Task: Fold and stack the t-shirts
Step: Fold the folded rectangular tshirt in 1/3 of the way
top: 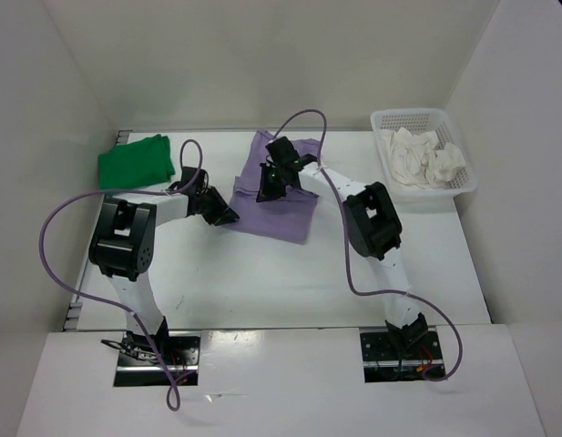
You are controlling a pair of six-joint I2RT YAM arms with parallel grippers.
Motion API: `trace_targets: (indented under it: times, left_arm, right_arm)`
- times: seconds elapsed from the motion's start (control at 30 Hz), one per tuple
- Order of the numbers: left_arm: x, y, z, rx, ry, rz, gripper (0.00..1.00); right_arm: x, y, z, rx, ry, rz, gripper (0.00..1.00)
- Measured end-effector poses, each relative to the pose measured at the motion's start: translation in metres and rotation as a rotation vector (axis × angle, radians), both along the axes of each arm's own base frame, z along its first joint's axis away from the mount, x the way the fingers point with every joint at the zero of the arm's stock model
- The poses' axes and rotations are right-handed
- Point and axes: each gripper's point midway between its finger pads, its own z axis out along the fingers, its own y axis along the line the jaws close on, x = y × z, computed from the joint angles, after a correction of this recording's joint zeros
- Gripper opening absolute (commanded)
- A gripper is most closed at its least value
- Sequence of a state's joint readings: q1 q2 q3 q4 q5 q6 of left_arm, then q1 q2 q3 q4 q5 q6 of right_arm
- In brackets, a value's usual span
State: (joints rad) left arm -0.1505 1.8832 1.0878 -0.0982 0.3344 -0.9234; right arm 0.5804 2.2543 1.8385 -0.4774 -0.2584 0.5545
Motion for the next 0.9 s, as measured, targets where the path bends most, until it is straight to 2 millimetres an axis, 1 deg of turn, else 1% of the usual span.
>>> trace_targets:
  times: [0.07, 0.13, 0.33, 0.47, 0.57, 0.7, 0.8, 0.9]
  left_arm:
    - [-0.005, 0.002, -0.007, -0.002, 0.013, 0.005, 0.3]
    - [-0.006, 0.002, -0.007, -0.013, 0.0, 0.007, 0.3]
    - [-0.018, 0.004, -0.007, -0.023, -0.012, 0.017, 0.31]
    - [-0.019, 0.004, -0.007, -0.022, -0.012, 0.017, 0.31]
    - [-0.02, 0.005, -0.007, -0.02, -0.009, 0.017, 0.31]
    - [-0.023, 0.005, -0.007, -0.022, -0.005, 0.016, 0.31]
    - [-0.027, 0.005, -0.007, -0.023, -0.003, 0.016, 0.31]
    - [-0.03, 0.004, -0.008, -0.029, -0.004, 0.014, 0.31]
  right_arm:
    - [0.008, 0.004, -0.009, -0.006, 0.001, -0.006, 0.0]
    - [0.012, 0.005, -0.017, -0.017, 0.005, -0.011, 0.0]
    - [0.027, 0.009, -0.031, -0.041, -0.001, -0.03, 0.0]
    - [0.024, 0.008, -0.039, -0.06, 0.011, -0.03, 0.0]
    - [0.017, 0.008, -0.045, -0.062, 0.02, -0.023, 0.01]
    - [0.008, 0.007, -0.043, -0.063, 0.021, -0.015, 0.01]
    - [0.008, 0.007, -0.043, -0.073, 0.019, -0.01, 0.01]
    - [0.016, 0.008, -0.04, -0.089, -0.009, -0.015, 0.01]
